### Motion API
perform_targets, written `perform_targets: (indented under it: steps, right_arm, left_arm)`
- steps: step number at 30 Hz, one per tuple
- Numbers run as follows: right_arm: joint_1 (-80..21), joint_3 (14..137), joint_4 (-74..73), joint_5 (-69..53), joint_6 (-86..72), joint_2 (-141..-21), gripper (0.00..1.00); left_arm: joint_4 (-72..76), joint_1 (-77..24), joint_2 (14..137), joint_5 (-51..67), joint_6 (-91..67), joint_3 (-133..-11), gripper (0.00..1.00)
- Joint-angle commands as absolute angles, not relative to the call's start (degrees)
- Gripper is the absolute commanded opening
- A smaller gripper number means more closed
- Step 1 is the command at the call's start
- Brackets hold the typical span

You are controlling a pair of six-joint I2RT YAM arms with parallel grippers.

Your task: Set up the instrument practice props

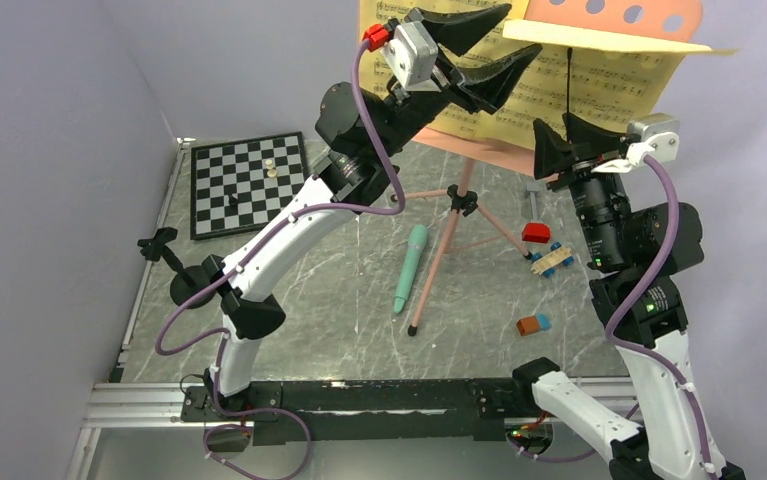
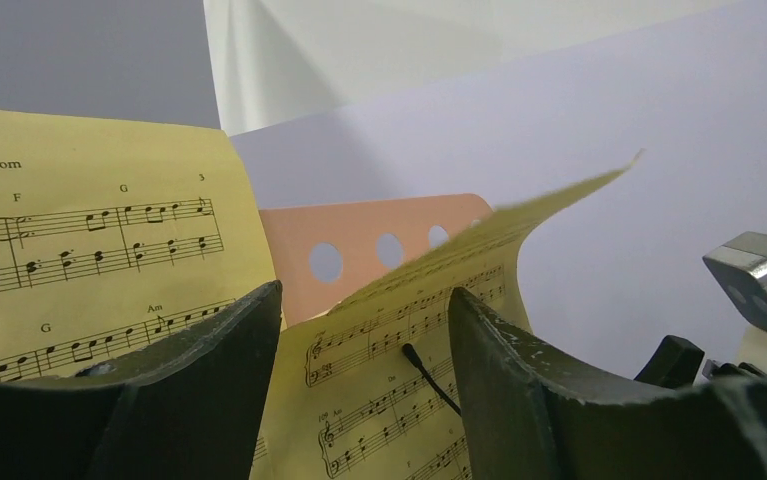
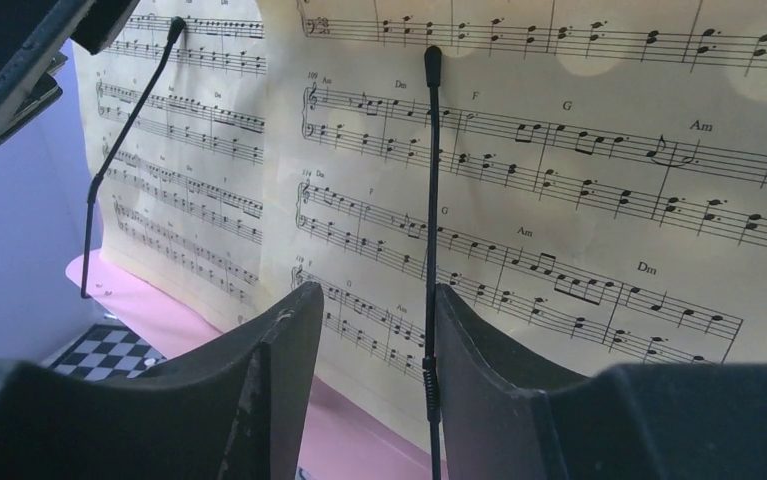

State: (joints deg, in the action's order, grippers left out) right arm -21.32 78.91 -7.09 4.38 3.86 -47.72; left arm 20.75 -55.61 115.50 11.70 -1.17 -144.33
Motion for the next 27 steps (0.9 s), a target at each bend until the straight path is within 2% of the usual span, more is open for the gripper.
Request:
perform_targets:
  steps: [1, 27]
  right_arm:
    - [-21.7, 78.4, -6.8, 3.8, 3.0, -46.9, 0.49]
    - [-21.7, 76.8, -4.2, 10.8, 4.3, -45.9, 0.37]
  left_arm:
    - [22.6, -55.9, 115.0, 11.3, -1.0, -144.6, 0.67]
    - [23.6, -55.2, 115.4, 11.4, -1.7, -143.6, 0.68]
